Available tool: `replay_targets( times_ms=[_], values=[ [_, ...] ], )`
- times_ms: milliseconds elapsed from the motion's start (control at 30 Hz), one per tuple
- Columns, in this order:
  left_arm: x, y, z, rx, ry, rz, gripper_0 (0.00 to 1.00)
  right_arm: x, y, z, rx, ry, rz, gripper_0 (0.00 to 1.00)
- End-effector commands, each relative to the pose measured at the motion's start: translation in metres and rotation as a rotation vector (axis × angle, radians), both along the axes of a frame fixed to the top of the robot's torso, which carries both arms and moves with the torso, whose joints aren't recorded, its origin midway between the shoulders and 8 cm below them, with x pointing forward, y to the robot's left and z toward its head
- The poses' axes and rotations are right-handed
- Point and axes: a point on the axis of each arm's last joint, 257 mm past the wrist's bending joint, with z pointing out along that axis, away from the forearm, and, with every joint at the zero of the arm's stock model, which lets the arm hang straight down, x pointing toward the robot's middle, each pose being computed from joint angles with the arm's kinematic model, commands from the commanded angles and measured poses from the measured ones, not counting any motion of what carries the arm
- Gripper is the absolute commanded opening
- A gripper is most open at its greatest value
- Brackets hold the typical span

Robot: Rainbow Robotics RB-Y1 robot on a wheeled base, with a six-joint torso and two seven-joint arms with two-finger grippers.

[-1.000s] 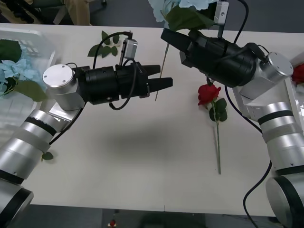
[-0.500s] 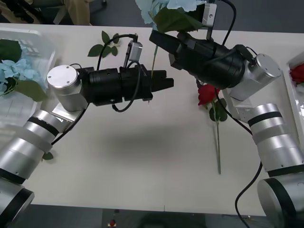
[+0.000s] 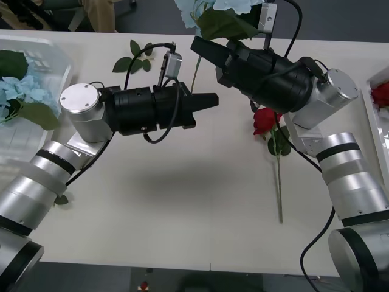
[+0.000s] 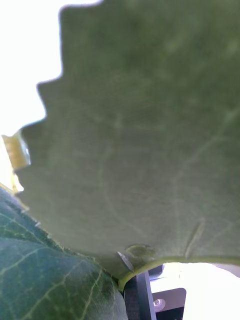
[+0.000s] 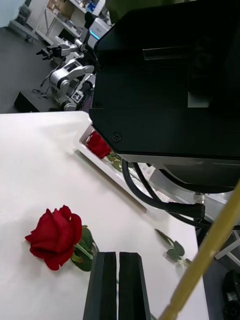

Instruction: Put the red flowers into the right box and the blue flowers into the left box

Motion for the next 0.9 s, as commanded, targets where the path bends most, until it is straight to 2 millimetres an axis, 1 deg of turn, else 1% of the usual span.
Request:
replay_targets(
  times_ms=[33,67,100,133,167,200,233,267,333,367,400,433,467,500,533,567,600,633,667,800,833,900],
  values=[
    [0.009,0.006,0.02,0.008,-0.074,0.014,0.0,-0.013,0.017,0.027,-0.007,-0.094,0.032,0.0],
    [0.011,0.011,0.019,0.018,-0.078,0.02,0.0,-0.013,0.018,0.027,-0.005,-0.094,0.031,0.0],
    [0.013,0.017,0.018,0.029,-0.083,0.027,0.0,-0.012,0.017,0.027,-0.005,-0.092,0.03,0.2],
    [0.016,0.023,0.016,0.044,-0.086,0.035,0.0,-0.011,0.017,0.027,-0.005,-0.091,0.026,0.45],
    [0.021,0.036,0.015,0.069,-0.093,0.049,0.0,-0.011,0.016,0.028,-0.004,-0.093,0.025,0.63],
    [0.023,0.044,0.014,0.085,-0.098,0.055,0.0,-0.011,0.017,0.026,-0.007,-0.092,0.026,0.7],
    [0.024,0.053,0.013,0.098,-0.098,0.058,0.0,-0.011,0.017,0.027,-0.005,-0.093,0.026,0.74],
    [0.024,0.061,0.012,0.112,-0.098,0.055,0.0,-0.011,0.017,0.027,-0.005,-0.091,0.026,0.77],
    [0.023,0.085,0.005,0.167,-0.1,0.049,0.0,-0.011,0.017,0.027,-0.006,-0.092,0.027,0.82],
    [0.024,0.1,-0.001,0.204,-0.098,0.054,0.0,-0.012,0.017,0.027,-0.005,-0.094,0.028,0.83],
    [0.025,0.108,-0.004,0.224,-0.098,0.058,0.0,-0.011,0.017,0.027,-0.006,-0.092,0.027,0.84],
    [0.027,0.121,-0.009,0.249,-0.089,0.066,0.0,-0.011,0.017,0.026,-0.007,-0.092,0.027,0.85],
    [0.032,0.147,-0.019,0.289,-0.065,0.087,0.0,-0.011,0.017,0.027,-0.006,-0.092,0.027,0.86],
    [0.035,0.158,-0.023,0.304,-0.053,0.101,0.0,-0.011,0.017,0.027,-0.005,-0.093,0.026,0.87],
    [0.039,0.182,-0.029,0.335,-0.033,0.129,0.0,-0.012,0.017,0.027,-0.005,-0.094,0.028,0.87],
    [0.043,0.197,-0.033,0.351,-0.017,0.15,0.0,-0.011,0.016,0.027,-0.004,-0.092,0.025,0.87],
    [0.048,0.221,-0.035,0.365,0.006,0.188,0.0,-0.011,0.016,0.027,-0.006,-0.092,0.026,0.88],
    [0.05,0.232,-0.036,0.373,0.014,0.204,0.0,-0.011,0.016,0.027,-0.004,-0.092,0.025,0.88],
    [0.054,0.256,-0.037,0.399,0.027,0.24,0.0,-0.011,0.016,0.028,-0.004,-0.094,0.025,0.88],
    [0.05,0.295,-0.035,0.434,0.056,0.267,0.0,-0.011,0.016,0.027,-0.004,-0.092,0.025,0.89],
    [0.051,0.301,-0.033,0.437,0.058,0.277,0.0,-0.01,0.015,0.028,-0.003,-0.093,0.024,0.9],
    [0.055,0.319,-0.027,0.443,0.056,0.311,0.0,-0.011,0.015,0.028,-0.003,-0.094,0.024,0.9]
  ],
)
